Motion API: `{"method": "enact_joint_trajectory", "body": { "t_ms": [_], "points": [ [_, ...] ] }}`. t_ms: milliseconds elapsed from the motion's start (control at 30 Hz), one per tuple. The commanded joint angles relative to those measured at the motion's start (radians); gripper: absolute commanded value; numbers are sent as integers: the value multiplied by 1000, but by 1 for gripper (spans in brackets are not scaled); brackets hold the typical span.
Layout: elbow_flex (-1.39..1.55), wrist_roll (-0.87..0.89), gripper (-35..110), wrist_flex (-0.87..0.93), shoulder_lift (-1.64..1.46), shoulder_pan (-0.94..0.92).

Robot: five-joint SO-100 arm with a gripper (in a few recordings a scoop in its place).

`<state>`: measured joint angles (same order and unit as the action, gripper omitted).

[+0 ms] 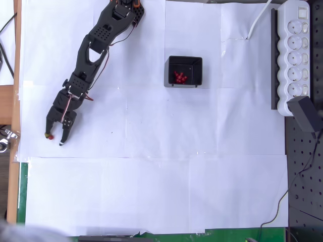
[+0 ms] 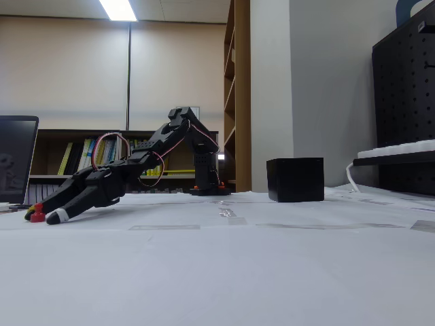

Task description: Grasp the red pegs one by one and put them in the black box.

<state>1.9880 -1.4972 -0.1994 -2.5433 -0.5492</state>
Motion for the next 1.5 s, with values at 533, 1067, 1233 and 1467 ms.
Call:
{"method": "enact_joint_trajectory", "body": {
  "t_ms": [533, 1067, 1233, 1467],
  "points": [
    [2, -186, 0, 638, 331, 14],
    [232, -497, 0, 2002, 1111, 683],
    [5, -661, 0, 1985, 1190, 1015],
    [-273, -841, 0, 1772, 1074, 1282]
  ]
}}
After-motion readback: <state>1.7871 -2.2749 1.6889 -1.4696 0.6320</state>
